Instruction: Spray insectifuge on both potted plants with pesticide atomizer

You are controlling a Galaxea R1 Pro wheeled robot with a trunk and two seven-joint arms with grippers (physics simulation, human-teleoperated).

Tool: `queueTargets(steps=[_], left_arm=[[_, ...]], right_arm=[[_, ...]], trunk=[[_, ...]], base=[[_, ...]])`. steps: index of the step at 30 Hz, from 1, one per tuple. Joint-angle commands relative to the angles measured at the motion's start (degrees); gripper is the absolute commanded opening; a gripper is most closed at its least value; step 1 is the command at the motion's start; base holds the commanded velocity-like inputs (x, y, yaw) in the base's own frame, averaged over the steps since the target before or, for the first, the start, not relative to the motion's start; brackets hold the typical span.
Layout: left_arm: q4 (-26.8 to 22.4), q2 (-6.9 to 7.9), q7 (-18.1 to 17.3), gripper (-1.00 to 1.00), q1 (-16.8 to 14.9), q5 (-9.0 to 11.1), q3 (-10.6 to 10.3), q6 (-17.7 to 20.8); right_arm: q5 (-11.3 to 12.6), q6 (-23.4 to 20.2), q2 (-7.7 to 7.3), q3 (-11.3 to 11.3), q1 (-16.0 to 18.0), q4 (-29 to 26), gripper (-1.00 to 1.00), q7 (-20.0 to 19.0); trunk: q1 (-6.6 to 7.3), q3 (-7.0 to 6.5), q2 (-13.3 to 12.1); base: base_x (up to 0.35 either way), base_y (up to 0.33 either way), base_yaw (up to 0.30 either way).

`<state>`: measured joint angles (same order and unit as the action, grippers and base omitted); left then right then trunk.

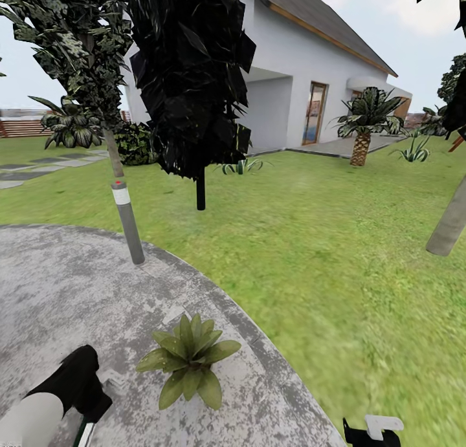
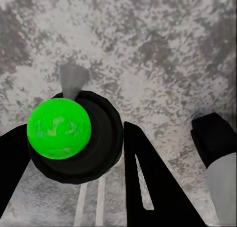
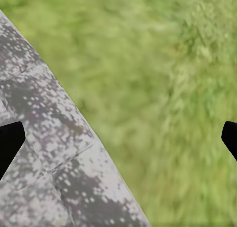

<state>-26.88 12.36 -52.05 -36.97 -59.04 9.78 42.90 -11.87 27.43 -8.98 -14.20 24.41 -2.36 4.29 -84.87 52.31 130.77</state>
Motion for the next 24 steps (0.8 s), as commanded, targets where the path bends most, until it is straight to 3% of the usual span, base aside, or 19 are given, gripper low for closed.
queueTargets(steps=[1,6,10,12,14,17,21,24], left_arm=[[0.34,-0.43,-0.41,-1.00,-0.04,-0.57,0.33,0.17],[0.31,-1.65,0.58,-1.00,-0.03,-0.62,0.47,0.16],[0.02,-1.38,7.35,-1.00,-0.03,-0.59,0.74,0.39],[0.90,-1.84,9.35,-1.00,-0.03,1.49,0.64,0.30],[1.91,-3.19,9.73,-1.00,-0.03,3.15,0.62,0.20],[2.33,-5.38,9.99,-1.00,-0.03,4.31,0.59,0.17],[2.01,-6.00,10.63,-1.00,-0.03,6.01,0.70,0.11],[2.06,-5.97,14.82,-1.00,-0.03,7.60,0.68,0.15]], right_arm=[[-0.61,0.17,0.01,-0.32,0.04,0.04,1.00,0.29],[-0.61,0.18,-0.05,-0.37,0.04,-0.01,1.00,0.36],[-0.68,0.17,-0.08,-0.31,0.03,-0.01,1.00,0.36],[-0.68,0.17,-0.07,-0.31,0.04,-0.01,1.00,0.36],[-0.64,0.17,-0.07,-0.31,0.06,-0.01,1.00,0.36],[-0.67,0.17,-0.07,-0.30,0.03,-0.01,1.00,0.36],[-0.68,0.17,-0.07,-0.30,0.03,-0.01,1.00,0.36],[-0.69,0.17,-0.07,-0.30,0.06,-0.01,1.00,0.36]], trunk=[[0.01,0.05,0.03],[0.01,0.05,0.03],[0.01,0.05,0.03],[0.01,0.05,0.03],[0.01,0.05,0.03],[0.01,0.05,0.03],[0.01,0.05,0.03],[0.01,0.05,0.03]], base=[[0.000,0.000,0.000],[0.000,0.000,0.000],[0.000,0.000,0.000],[0.000,0.000,0.000],[0.000,0.000,0.000],[0.000,0.000,0.000],[0.000,0.000,0.000],[0.000,0.000,0.000]])
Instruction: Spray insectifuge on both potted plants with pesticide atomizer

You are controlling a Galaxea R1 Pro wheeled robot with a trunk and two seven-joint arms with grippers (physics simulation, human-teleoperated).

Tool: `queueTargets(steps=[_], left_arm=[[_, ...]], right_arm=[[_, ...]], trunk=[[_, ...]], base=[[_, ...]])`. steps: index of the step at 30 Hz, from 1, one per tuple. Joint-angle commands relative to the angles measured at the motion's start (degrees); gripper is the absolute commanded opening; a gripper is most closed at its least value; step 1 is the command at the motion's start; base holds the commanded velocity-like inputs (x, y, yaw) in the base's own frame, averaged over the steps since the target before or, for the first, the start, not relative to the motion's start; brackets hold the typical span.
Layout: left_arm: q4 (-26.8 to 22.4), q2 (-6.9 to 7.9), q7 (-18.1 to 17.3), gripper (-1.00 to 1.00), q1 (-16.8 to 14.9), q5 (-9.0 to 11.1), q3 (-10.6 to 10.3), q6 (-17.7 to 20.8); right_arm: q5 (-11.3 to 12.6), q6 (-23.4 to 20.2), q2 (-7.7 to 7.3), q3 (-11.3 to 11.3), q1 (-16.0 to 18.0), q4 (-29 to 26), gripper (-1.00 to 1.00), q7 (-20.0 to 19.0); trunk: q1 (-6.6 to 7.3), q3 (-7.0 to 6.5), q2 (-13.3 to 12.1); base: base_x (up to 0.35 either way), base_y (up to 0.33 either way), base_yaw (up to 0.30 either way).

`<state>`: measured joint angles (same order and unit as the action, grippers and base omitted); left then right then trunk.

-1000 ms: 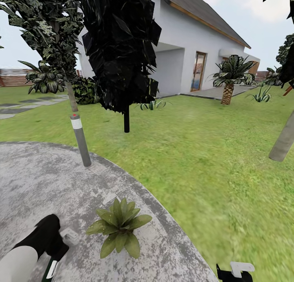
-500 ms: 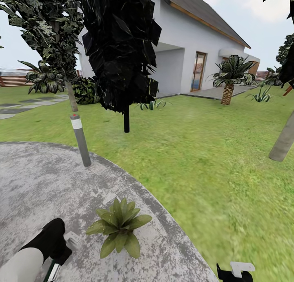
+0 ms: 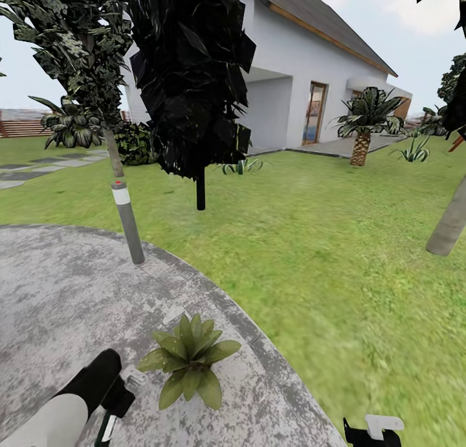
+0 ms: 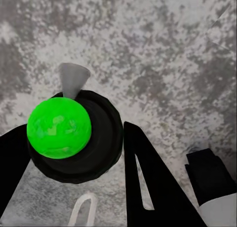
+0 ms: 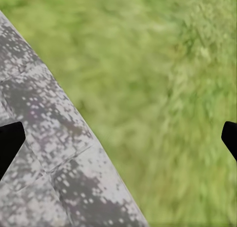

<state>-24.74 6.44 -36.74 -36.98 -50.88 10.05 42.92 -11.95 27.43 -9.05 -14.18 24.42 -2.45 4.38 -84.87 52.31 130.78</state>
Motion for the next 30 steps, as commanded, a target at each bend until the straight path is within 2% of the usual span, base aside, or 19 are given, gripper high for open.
queueTargets(steps=[1,3,5,6,8,9,12,14,16,24,30], left_arm=[[0.28,-0.08,0.46,-1.00,-0.02,-0.18,0.41,0.14],[0.63,-0.05,1.30,-1.00,-0.01,1.13,0.41,0.12],[0.54,-0.03,2.03,-1.00,1.12,5.27,0.39,-0.01],[0.43,0.02,2.66,-1.00,1.53,6.74,0.37,-0.18],[0.56,0.04,6.48,-1.00,2.16,9.80,0.32,-2.17],[0.76,-0.02,8.17,-1.00,2.25,10.29,0.32,-2.70],[0.91,-0.03,10.21,-1.00,2.33,10.94,0.37,-3.19],[0.89,-0.05,10.56,-1.00,2.35,12.29,0.40,-3.29],[0.91,0.01,10.58,-1.00,2.35,12.83,0.35,-3.34],[0.77,0.26,10.63,-1.00,2.35,13.07,0.32,-3.37],[0.80,0.15,10.63,-1.00,2.35,13.09,0.28,-3.54]], right_arm=[[-0.61,0.17,0.00,-0.33,0.03,0.08,1.00,0.28],[-0.62,0.17,0.00,-0.31,0.03,0.08,1.00,0.28],[-0.62,0.17,0.00,-0.26,0.03,0.08,1.00,0.28],[-0.62,0.17,0.00,-0.27,0.04,0.08,1.00,0.28],[-0.62,0.17,0.00,-0.30,0.03,0.08,1.00,0.28],[-0.61,0.17,0.00,-0.31,0.04,0.08,1.00,0.28],[-0.60,0.17,0.00,-0.32,0.04,0.08,1.00,0.28],[-0.55,0.17,-0.07,-0.33,0.02,0.08,1.00,0.35],[-0.55,0.17,-0.08,-0.33,0.02,0.08,1.00,0.36],[-0.53,0.23,-0.09,-0.33,0.02,0.00,1.00,0.36],[-0.53,0.26,-0.09,-0.33,0.03,0.00,1.00,0.36]], trunk=[[0.01,0.06,0.02],[0.01,0.06,0.02],[0.01,0.06,0.02],[0.01,0.06,0.02],[0.01,0.06,0.02],[0.01,0.06,0.02],[0.01,0.06,0.02],[0.01,0.06,0.02],[0.01,0.06,0.02],[0.01,0.06,0.02],[0.01,0.06,0.02]], base=[[0.000,0.000,0.000],[0.000,0.000,0.000],[0.000,0.000,0.000],[0.000,0.000,0.000],[0.000,0.000,0.000],[0.000,0.000,0.000],[0.000,0.000,0.000],[0.000,0.000,0.000],[0.000,0.000,0.000],[-0.043,-0.026,0.006],[-0.231,-0.160,0.221]])
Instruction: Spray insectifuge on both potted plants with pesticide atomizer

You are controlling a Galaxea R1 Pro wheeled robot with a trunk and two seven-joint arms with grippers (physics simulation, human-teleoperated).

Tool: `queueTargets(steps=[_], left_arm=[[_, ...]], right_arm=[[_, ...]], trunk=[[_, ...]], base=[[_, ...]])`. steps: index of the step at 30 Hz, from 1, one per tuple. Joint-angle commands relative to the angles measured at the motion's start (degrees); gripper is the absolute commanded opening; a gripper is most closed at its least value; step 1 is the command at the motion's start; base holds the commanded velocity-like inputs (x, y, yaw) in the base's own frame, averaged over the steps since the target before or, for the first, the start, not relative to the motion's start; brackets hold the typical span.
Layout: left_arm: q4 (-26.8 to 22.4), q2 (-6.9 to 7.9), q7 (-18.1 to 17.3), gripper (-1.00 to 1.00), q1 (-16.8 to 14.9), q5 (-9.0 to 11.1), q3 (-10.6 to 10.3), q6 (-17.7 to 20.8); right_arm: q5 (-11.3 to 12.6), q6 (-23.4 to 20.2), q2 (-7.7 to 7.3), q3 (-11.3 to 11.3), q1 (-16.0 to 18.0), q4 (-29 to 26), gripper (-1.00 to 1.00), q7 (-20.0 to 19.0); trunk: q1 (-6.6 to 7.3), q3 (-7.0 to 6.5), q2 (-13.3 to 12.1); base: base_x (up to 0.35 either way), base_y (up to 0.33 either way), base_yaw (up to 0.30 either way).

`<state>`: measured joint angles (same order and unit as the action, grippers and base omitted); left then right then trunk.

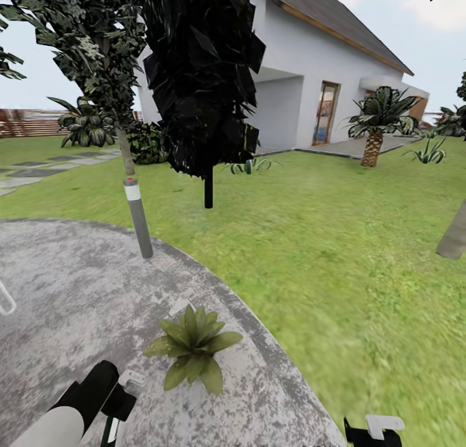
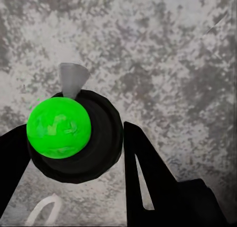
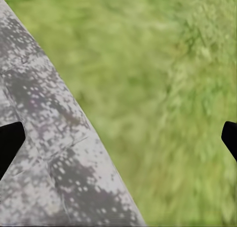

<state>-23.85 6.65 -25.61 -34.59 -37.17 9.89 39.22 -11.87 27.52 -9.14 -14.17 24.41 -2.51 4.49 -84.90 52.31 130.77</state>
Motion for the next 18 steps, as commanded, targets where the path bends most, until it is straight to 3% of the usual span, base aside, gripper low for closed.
queueTargets(steps=[1,7,12,18], left_arm=[[-0.10,-0.08,-0.50,-1.00,-0.04,-0.63,0.46,0.11],[-0.53,-0.14,-0.50,-1.00,-0.04,-0.63,0.48,0.07],[-0.37,-0.32,-0.50,-1.00,-0.04,-0.54,0.48,0.06],[-0.01,-0.17,-1.22,-1.00,-0.04,-0.65,0.21,0.09]], right_arm=[[-0.61,0.12,0.00,-0.33,0.04,0.10,1.00,0.26],[-0.61,0.11,0.02,-0.33,0.02,0.14,1.00,0.26],[-0.61,0.09,0.02,-0.33,0.03,0.14,1.00,0.26],[-0.61,0.09,0.07,-0.33,0.02,0.14,1.00,0.26]], trunk=[[0.04,0.05,0.03],[0.04,0.05,0.03],[0.04,0.05,0.03],[0.04,0.05,0.03]], base=[[-0.261,-0.170,0.272],[-0.158,-0.219,0.246],[0.091,-0.255,0.021],[0.021,-0.029,0.099]])
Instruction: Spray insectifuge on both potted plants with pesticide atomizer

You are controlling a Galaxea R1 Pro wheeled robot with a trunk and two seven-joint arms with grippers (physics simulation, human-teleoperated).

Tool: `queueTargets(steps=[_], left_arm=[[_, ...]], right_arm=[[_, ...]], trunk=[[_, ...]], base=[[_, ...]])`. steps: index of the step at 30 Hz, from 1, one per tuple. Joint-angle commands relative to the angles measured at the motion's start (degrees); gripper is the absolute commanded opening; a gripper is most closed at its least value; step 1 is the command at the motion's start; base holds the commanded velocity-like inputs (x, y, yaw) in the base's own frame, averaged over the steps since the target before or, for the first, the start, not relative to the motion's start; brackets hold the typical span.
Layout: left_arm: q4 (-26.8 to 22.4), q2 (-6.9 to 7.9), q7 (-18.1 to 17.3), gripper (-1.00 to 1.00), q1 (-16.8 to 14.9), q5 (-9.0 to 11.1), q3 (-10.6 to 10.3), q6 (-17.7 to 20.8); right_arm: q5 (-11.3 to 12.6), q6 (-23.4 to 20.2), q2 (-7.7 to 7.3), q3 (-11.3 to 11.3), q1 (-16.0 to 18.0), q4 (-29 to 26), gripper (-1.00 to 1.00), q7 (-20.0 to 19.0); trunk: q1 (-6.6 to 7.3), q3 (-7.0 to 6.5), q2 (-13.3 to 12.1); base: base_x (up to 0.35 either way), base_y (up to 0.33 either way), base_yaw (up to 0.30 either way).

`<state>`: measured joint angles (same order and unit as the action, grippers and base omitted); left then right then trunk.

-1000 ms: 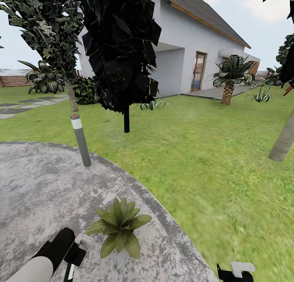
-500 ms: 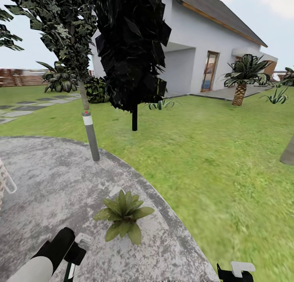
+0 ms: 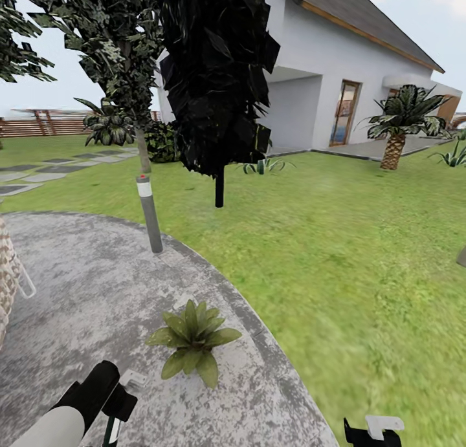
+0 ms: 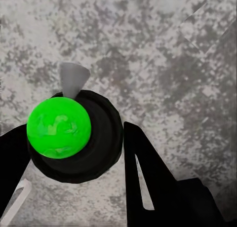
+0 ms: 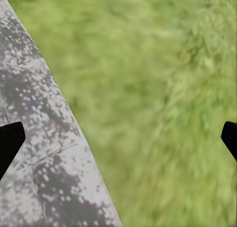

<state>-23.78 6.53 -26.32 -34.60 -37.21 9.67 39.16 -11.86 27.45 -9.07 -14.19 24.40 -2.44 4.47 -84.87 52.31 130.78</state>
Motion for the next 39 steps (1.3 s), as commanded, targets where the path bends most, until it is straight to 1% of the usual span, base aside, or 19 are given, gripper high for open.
queueTargets(steps=[1,4,6,8,9,11,13,14,15,18,22,23,24,26,27,28,30,34,39], left_arm=[[-0.08,0.11,-0.64,-1.00,-0.03,-0.68,0.20,0.18],[-0.57,0.76,-2.41,-1.00,-0.31,-1.34,-0.21,0.61],[-0.65,2.27,-5.06,-1.00,-0.73,-2.47,-0.33,0.85],[-0.79,2.73,-7.89,-1.00,-0.66,-4.55,-0.30,0.92],[-0.89,2.84,-9.77,-1.00,-0.63,-6.41,-0.29,0.96],[-1.46,2.88,-14.76,-1.00,-0.90,-12.16,-0.21,1.00],[-2.16,2.91,-18.29,-1.00,-0.96,-13.95,-0.19,0.76],[-2.55,2.93,-19.61,-1.00,-0.98,-14.29,-0.19,0.66],[-3.94,2.83,-22.14,-1.00,-0.99,-14.75,-0.23,0.46],[-5.90,2.28,-23.48,-1.00,-0.99,-14.96,-0.26,0.33],[-6.58,2.06,-24.35,-1.00,-0.99,-15.01,-0.29,0.23],[-6.60,2.03,-24.43,-1.00,-0.99,-15.05,-0.81,0.24],[-6.61,2.08,-24.50,-1.00,-0.99,-15.03,-1.67,0.28],[-6.62,2.46,-25.78,-1.00,-1.06,-15.01,-5.34,0.46],[-6.63,2.55,-26.82,-1.00,-1.09,-15.05,-6.37,0.46],[-6.69,2.65,-28.76,-1.00,-1.16,-15.16,-7.40,0.43],[-8.13,2.88,-32.15,-1.00,-2.24,-15.26,-8.37,0.46],[-9.12,2.95,-33.31,-1.00,-2.81,-15.27,-8.76,0.68],[-9.37,2.92,-33.44,-1.00,-2.84,-15.26,-8.71,0.81]], right_arm=[[-0.62,0.18,0.01,-0.32,0.06,0.07,1.00,0.27],[-0.62,0.17,0.01,-0.32,0.05,0.07,1.00,0.27],[-0.62,0.21,0.01,-0.32,0.04,0.07,1.00,0.27],[-0.62,0.20,0.02,-0.32,0.04,0.07,1.00,0.27],[-0.62,0.20,0.02,-0.32,0.04,0.07,1.00,0.27],[-0.62,0.16,0.02,-0.32,0.04,0.07,1.00,0.27],[-0.62,0.15,0.02,-0.32,0.04,0.07,1.00,0.27],[-0.62,0.15,0.02,-0.32,0.04,0.07,1.00,0.27],[-0.62,0.15,0.00,-0.32,0.04,0.07,1.00,0.27],[-0.62,0.15,0.01,-0.32,0.06,0.07,1.00,0.26],[-0.62,0.15,0.01,-0.32,0.07,0.07,1.00,0.27],[-0.62,0.15,0.01,-0.32,0.05,0.07,1.00,0.27],[-0.62,0.15,0.01,-0.32,0.05,0.07,1.00,0.27],[-0.62,0.16,0.02,-0.32,0.05,0.07,1.00,0.27],[-0.62,0.17,0.02,-0.32,0.05,0.07,1.00,0.27],[-0.62,0.18,0.02,-0.30,0.04,0.07,1.00,0.27],[-0.65,0.17,0.05,-0.26,0.04,0.07,1.00,0.27],[-0.68,0.17,0.07,-0.27,0.05,0.07,1.00,0.27],[-0.70,0.15,0.09,-0.26,0.04,0.07,1.00,0.26]], trunk=[[0.01,0.05,0.02],[0.01,0.05,0.02],[0.01,0.05,0.02],[0.01,0.05,0.02],[0.01,0.05,0.02],[0.01,0.05,0.02],[0.01,0.05,0.02],[0.01,0.05,0.02],[0.01,0.05,0.02],[0.01,0.05,0.02],[0.01,0.05,0.02],[0.01,0.05,0.02],[0.01,0.05,0.02],[0.01,0.05,0.02],[0.01,0.05,0.02],[0.01,0.05,0.02],[0.01,0.05,0.02],[0.01,0.05,0.02],[0.01,0.05,0.02]], base=[[0.001,-0.002,0.081],[0.000,0.000,0.025],[0.000,0.000,0.004],[0.000,0.000,0.001],[0.000,0.000,0.000],[0.000,0.000,0.000],[0.000,0.000,0.000],[0.000,0.000,0.000],[0.000,0.000,0.000],[0.000,0.000,0.000],[0.000,0.000,0.000],[0.000,0.000,0.000],[0.000,0.000,0.000],[0.000,0.000,0.007],[0.000,0.000,0.053],[0.000,0.000,0.141],[0.000,0.000,0.227],[0.000,0.000,0.254],[0.000,0.000,0.051]])
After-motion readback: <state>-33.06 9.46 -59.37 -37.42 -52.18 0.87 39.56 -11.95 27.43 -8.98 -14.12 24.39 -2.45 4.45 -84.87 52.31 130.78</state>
